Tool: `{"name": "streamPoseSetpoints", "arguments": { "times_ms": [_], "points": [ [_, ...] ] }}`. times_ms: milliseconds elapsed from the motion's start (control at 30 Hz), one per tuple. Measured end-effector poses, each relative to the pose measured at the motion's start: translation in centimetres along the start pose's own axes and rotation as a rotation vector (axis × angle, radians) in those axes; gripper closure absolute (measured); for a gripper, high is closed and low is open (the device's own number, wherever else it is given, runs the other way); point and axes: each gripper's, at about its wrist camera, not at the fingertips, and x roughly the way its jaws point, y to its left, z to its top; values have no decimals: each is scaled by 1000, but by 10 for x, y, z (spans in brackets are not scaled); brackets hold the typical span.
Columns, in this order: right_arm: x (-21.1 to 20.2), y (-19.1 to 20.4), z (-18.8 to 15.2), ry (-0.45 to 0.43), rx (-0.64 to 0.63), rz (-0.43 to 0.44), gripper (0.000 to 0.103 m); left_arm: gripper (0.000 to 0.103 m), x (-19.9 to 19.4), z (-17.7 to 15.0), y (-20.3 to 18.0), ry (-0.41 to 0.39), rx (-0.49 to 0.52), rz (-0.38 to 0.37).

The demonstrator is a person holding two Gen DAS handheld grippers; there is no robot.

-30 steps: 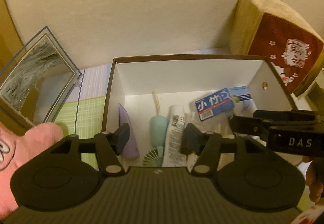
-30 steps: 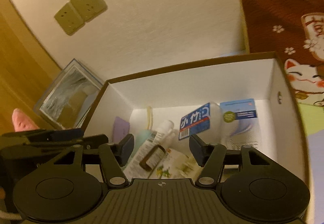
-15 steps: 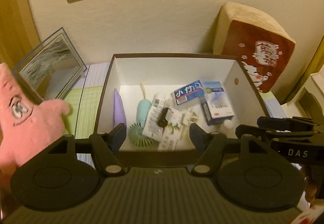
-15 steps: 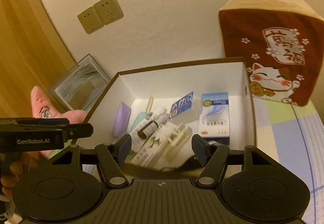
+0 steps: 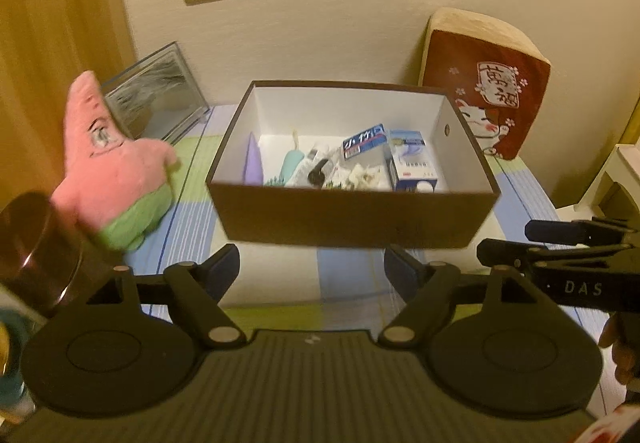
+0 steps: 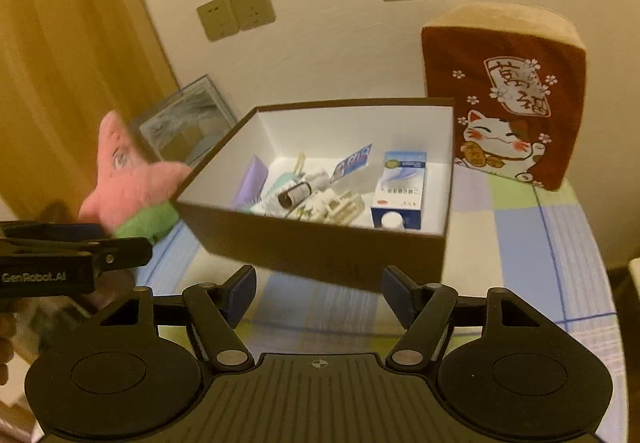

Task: Organize rigid objects

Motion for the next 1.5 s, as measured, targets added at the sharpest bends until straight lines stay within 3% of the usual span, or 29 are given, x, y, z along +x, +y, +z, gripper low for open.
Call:
{"name": "streamPoseSetpoints", "arguments": {
  "times_ms": [367,1033,1500],
  "points": [
    [-36,16,-46,100,45,58,33,26,-52,-59,2,59,-60,27],
    [-130,107,-150,141,109,-45,33,27,-143,-163,42,114,-13,-54],
    [-159,120,-178,170,56,-25,33,27,-185,-195,26,107,-50,-42]
  ]
}}
